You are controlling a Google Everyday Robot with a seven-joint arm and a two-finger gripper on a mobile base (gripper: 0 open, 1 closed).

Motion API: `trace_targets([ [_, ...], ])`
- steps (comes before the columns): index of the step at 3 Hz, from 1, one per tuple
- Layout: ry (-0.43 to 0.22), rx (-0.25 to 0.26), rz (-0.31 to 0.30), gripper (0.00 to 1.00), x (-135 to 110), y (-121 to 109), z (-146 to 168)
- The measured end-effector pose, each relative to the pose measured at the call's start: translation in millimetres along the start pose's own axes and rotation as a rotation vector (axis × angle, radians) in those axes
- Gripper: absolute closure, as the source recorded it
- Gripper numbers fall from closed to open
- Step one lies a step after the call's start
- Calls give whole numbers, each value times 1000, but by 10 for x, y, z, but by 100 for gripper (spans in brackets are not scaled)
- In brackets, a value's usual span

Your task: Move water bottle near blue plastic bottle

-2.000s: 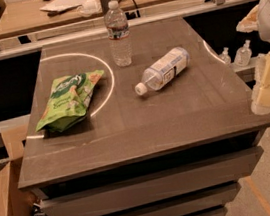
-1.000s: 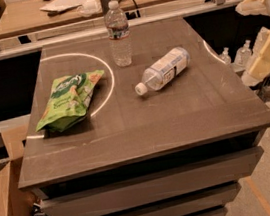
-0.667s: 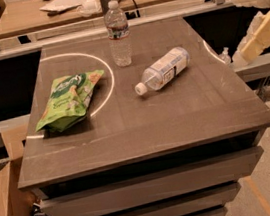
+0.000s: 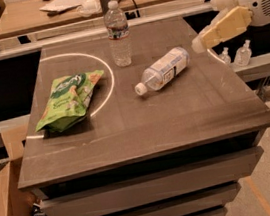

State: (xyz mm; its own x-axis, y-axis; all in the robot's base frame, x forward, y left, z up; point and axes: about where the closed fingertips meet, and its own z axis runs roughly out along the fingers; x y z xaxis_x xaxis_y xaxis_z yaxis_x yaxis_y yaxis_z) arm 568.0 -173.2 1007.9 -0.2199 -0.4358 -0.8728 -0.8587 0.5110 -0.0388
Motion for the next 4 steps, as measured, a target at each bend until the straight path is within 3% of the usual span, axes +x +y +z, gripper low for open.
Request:
trace_targets([
  [1, -65, 36, 107, 0, 102, -46, 230],
  [3, -74, 49, 111, 0, 92, -74, 269],
  [4, -140, 78, 102, 0, 42, -154, 361],
])
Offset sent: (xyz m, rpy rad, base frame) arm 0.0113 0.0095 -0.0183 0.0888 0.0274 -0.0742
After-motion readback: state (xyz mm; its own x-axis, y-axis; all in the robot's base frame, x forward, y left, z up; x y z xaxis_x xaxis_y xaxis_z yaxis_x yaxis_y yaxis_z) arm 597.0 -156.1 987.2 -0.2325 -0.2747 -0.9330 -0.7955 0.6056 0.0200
